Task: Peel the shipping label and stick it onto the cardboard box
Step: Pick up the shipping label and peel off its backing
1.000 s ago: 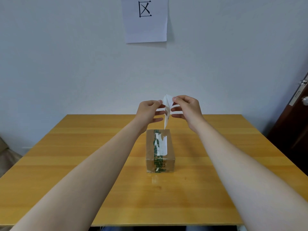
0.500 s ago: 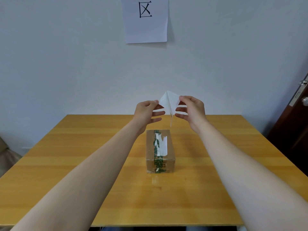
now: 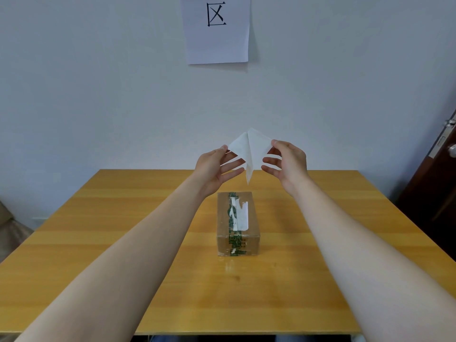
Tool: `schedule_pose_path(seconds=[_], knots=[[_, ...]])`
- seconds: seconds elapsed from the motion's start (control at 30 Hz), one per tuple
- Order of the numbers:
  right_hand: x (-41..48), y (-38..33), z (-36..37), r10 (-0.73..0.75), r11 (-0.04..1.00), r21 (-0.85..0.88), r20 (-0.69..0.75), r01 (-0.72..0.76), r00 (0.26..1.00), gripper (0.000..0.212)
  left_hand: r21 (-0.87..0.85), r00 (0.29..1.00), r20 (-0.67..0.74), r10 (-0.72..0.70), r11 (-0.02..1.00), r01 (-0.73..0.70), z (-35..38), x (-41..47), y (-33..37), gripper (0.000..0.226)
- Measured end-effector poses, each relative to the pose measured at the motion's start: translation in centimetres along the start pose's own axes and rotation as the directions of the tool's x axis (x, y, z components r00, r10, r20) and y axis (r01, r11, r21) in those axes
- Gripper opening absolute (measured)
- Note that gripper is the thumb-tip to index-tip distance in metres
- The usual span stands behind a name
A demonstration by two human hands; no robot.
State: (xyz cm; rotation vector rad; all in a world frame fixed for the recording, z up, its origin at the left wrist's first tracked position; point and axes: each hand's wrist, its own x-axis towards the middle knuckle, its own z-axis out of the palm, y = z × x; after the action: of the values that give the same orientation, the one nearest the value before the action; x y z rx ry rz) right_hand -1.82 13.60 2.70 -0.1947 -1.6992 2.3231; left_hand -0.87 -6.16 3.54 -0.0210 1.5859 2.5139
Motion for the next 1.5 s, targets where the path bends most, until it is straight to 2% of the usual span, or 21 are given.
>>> schedule_pose_path(seconds=[0.53, 0.77, 1.07, 1.5], knots=[[-0.1, -0.3, -1.3, 0.121, 0.974, 0.205, -0.104, -0.097, 0.987, 0.011, -0.039, 0.997, -0.073, 0.02, 0.999, -0.023, -0.7, 0.2, 0.1, 0.032], [-0.1, -0.6, -1.4, 0.14, 0.968, 0.228, -0.126, -0.109, 0.982, 0.014, -0.098, 0.987, -0.159, 0.026, 0.994, -0.042, -1.1, 0.4, 0.1, 0.017], [-0.4, -0.6, -1.6, 0.182, 0.947, 0.292, -0.148, -0.132, 0.972, 0.013, -0.162, 0.982, -0.189, 0.028, 0.985, -0.059, -1.4, 0.3, 0.2, 0.022], [-0.4, -0.4, -2.1, 0.184, 0.935, 0.333, -0.16, -0.122, 0.97, 0.014, -0.25, 0.969, -0.244, 0.042, 0.963, -0.105, -1.0, 0.5, 0.2, 0.017]])
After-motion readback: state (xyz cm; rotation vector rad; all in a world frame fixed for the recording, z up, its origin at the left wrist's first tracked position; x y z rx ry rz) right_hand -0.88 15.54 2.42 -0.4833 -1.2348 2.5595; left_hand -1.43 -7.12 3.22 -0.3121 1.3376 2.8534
